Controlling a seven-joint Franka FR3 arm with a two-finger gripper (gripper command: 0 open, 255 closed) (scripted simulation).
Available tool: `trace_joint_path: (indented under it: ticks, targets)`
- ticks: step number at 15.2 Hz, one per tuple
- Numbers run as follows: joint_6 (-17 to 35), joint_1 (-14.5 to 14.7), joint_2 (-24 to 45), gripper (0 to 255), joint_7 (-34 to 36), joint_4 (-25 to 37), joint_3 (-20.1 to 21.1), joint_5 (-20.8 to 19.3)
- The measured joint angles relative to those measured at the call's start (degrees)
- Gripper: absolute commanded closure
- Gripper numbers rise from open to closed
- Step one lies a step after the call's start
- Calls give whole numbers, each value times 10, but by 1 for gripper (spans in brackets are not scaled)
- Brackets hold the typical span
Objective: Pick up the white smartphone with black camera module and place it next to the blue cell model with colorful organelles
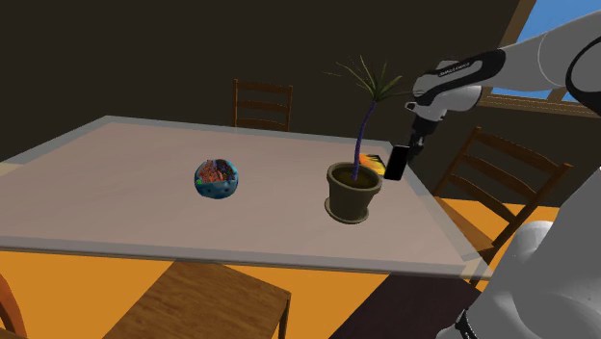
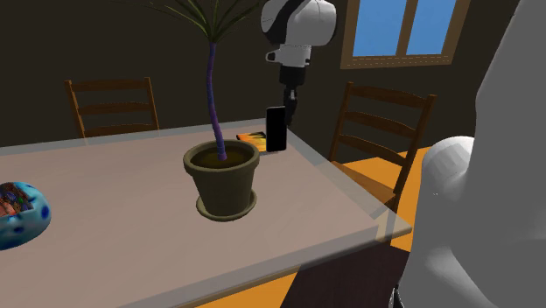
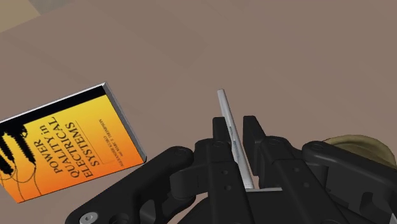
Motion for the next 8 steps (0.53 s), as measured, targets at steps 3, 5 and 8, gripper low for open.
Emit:
trace_joint_path:
  ticks: [3,5,8]
  targets:
    - [-22,-1,-14,255,9,13,4,-12]
    - [-36,0,-20,255,15,23,6,-17]
    - [-59,-1,-30,255,19,39,9,-25]
